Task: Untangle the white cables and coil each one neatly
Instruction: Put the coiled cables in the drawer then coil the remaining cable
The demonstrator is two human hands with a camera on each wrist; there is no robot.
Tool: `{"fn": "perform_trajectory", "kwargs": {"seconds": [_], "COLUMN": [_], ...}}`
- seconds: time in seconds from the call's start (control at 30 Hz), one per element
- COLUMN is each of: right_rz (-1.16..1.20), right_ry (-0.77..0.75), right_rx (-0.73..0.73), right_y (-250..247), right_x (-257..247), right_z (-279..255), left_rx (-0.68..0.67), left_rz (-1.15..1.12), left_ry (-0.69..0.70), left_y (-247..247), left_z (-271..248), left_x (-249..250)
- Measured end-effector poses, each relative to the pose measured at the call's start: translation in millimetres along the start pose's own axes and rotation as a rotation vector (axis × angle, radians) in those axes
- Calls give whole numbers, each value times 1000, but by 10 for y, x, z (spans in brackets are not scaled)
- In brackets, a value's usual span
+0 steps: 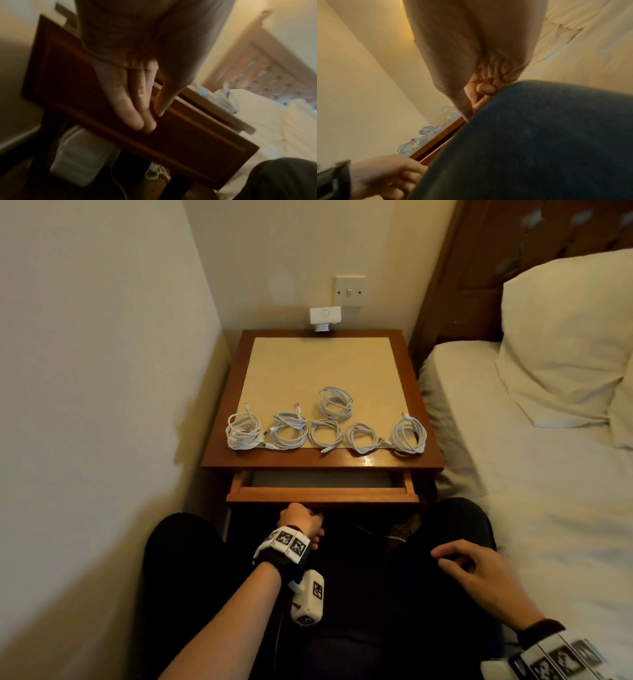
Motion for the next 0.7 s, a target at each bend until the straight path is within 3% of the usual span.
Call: {"fn": "perform_trajectory", "kwargs": {"seconds": [0.07, 0.17, 0.23, 0.33, 0.4, 0.57, 0.7], "right_rz": [11, -55, -82, -70, -29, 0, -74], "right_ry": [1, 3, 18, 22, 41, 44, -2], "right_rx": [-16, 46, 58, 16, -17, -36, 142], "right_y": [-3, 30, 44, 17, -17, -58, -95], "right_x": [-14, -28, -29, -50, -74, -106, -109], "right_z": [6, 11, 21, 16, -17, -106, -205], "left_rx": [85, 345, 333, 66, -34, -34, -35], "left_rz": [184, 333, 332, 302, 264, 217, 197], "left_ry": [78, 364, 533, 468, 427, 425, 404], "left_y": [-85, -242, -298, -277, -263, -269, -210], "left_z": [-105, -224, -181, 31, 136, 175, 174], "left_x": [59, 321, 459, 459, 407, 390, 335]}}
Point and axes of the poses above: each hand's wrist, its own z-axis towards the middle knuckle, its own y-axis out of the palm, x = y × z, the point moved 2 cm from there along z, towards the middle knuckle, and after that the axes turned 11 degrees about y, right-handed, at the moved point
